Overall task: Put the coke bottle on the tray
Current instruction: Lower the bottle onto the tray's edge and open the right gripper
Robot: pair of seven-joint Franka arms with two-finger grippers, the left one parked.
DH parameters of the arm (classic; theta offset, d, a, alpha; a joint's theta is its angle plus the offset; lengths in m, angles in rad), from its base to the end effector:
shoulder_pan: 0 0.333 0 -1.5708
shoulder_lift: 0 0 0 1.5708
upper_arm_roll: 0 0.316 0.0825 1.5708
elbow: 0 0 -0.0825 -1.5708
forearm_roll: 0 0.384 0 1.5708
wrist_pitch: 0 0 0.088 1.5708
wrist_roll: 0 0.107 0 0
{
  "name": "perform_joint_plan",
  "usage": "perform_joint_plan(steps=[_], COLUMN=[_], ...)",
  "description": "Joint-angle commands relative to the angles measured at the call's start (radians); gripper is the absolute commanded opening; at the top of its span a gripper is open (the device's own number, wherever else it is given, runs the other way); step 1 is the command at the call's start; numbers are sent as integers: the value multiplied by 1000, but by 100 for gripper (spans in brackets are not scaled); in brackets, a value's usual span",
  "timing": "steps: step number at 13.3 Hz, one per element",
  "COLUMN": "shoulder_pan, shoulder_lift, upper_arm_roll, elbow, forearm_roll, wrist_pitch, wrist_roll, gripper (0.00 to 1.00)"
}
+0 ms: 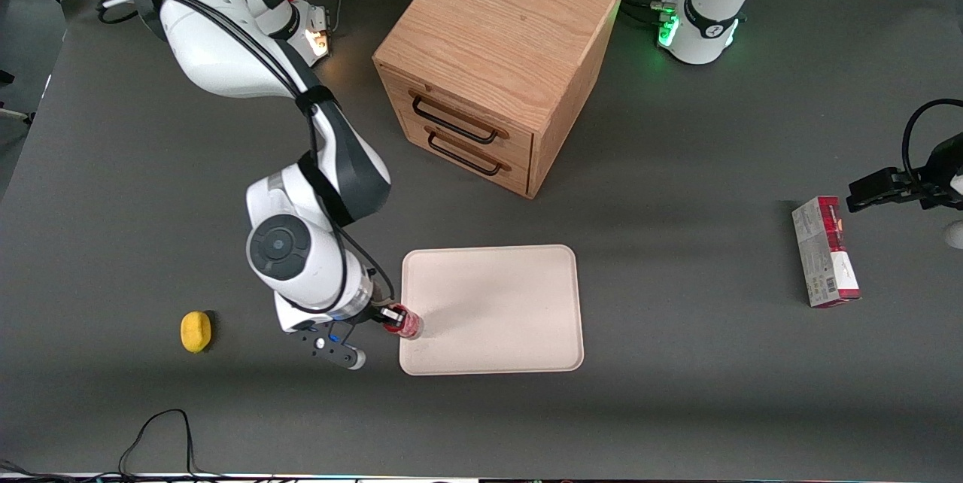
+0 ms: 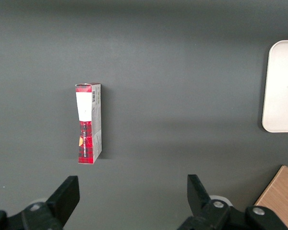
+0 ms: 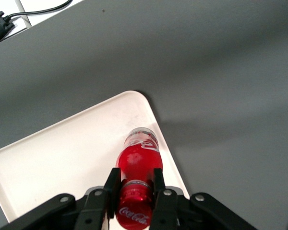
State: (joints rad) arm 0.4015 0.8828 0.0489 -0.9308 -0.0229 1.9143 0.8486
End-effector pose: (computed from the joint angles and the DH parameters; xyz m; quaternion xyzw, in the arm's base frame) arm 0.7160 0.3276 0.3605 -0.9776 0.2040 -0.0359 0.0366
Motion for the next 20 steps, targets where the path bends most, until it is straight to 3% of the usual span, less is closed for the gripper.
perform_joint_plan(steps=[1, 12, 13, 14, 15, 20], shoulder_pan=[14, 23, 23, 28, 34, 34], shoulder_lift=[39, 87, 87, 87, 87, 74], upper_arm_roll=[-4, -6, -6, -6, -4, -4], elbow=[55, 55, 55, 53, 53, 50], forearm_roll=[-40, -74, -74, -84, -103, -106], wrist_pitch=[9, 91, 92, 97, 103, 91], wrist_roll=[38, 64, 64, 64, 67, 66], gripper=[0, 0, 38, 93, 100, 100])
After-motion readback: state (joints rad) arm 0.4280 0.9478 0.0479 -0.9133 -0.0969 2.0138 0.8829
